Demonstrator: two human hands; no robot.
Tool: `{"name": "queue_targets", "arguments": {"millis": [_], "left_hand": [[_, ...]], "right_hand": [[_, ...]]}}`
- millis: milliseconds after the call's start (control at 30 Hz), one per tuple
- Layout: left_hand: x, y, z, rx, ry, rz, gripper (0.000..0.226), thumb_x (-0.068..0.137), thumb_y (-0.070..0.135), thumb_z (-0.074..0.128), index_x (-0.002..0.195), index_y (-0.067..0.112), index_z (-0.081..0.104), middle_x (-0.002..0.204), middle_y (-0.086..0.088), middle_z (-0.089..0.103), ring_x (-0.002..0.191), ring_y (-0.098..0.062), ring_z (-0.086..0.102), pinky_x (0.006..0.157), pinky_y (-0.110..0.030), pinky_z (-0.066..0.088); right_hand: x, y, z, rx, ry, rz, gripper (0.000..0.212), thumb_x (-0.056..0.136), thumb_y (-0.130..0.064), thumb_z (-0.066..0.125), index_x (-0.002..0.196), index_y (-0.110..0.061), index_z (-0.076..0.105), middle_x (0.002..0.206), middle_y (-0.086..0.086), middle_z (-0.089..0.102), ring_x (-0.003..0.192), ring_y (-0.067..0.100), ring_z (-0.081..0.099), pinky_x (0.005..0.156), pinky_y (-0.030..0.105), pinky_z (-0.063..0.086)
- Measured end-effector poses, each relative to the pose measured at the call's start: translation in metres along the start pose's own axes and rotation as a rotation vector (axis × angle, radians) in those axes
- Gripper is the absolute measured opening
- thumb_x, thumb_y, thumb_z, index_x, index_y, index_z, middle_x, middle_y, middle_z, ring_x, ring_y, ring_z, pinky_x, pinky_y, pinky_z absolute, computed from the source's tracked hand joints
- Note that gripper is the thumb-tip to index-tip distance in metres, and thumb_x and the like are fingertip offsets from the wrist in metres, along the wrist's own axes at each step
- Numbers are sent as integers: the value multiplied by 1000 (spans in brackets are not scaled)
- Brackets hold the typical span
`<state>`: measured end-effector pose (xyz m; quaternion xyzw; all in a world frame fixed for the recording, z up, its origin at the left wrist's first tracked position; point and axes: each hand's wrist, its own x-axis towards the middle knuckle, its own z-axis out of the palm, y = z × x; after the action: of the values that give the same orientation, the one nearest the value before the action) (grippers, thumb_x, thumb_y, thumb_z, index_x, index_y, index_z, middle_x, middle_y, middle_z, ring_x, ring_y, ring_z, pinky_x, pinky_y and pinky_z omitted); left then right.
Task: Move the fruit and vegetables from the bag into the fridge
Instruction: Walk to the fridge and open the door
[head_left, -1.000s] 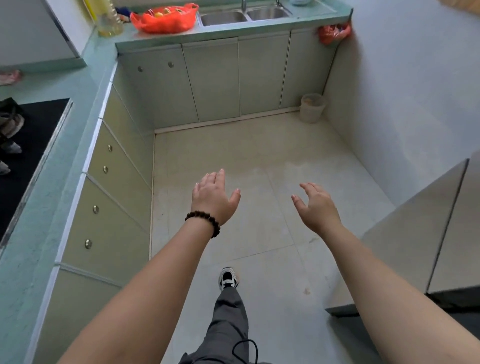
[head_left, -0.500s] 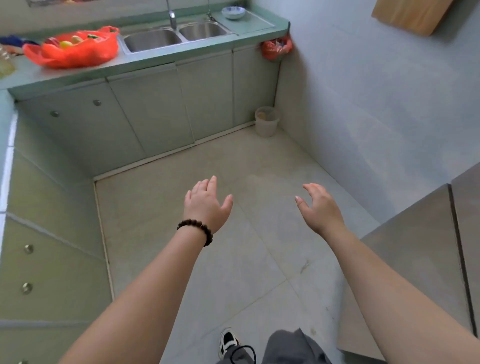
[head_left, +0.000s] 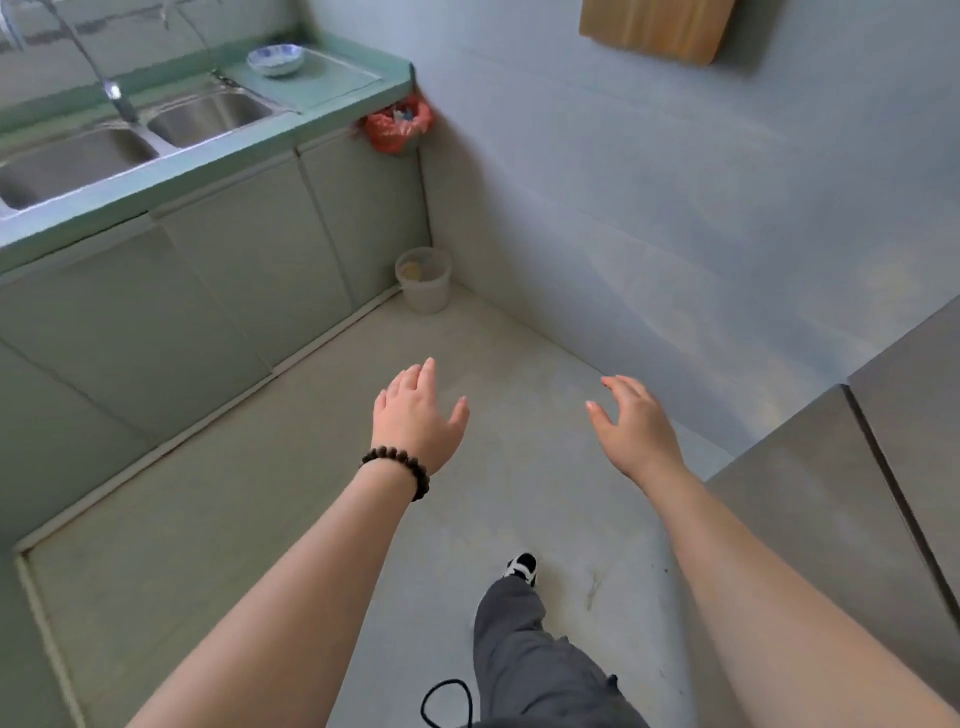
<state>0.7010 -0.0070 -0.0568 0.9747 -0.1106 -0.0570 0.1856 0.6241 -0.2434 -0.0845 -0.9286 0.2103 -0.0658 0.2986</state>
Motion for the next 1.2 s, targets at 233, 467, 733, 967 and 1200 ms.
{"name": "queue_targets", "arguments": {"millis": [233,467,733,967,1200], "left_hand": [[180,91,-12,-14,-2,164,68,92,46,42,148,13,20,153,-5,26,143,-20,18,117,-38,15],[278,209,15,-18,-78,448,66,92,46,43,146,13,24,151,-5,31,141,-22,23,114,-38,19],[335,333,62,-11,-252,819,67,93,48,40,147,13,21,151,-5,30,139,-23,24,113,-38,20],[386,425,101,62,-416,1137,68,93,49,38,147,13,19,152,-6,28,140,-23,23,115,-39,19],[392,480,117,127,-555,1444,68,93,50,36,148,14,17,153,-5,26,141,-22,21,116,-38,16]], "right_hand": [[149,26,-56,-34,153,128,43,90,-27,55,127,-5,52,134,13,50,126,29,45,102,37,37],[203,73,-109,-82,318,289,40,90,-25,55,125,-5,53,133,10,52,125,27,45,100,35,37],[205,119,-134,-151,405,541,43,90,-27,56,125,-4,53,132,13,52,124,29,47,102,37,38],[229,132,-134,-130,544,840,42,91,-27,53,128,-5,51,136,12,49,126,28,45,103,38,37],[243,104,-129,-82,650,1104,46,93,-29,49,134,-9,46,143,9,41,133,25,36,110,34,28]]}}
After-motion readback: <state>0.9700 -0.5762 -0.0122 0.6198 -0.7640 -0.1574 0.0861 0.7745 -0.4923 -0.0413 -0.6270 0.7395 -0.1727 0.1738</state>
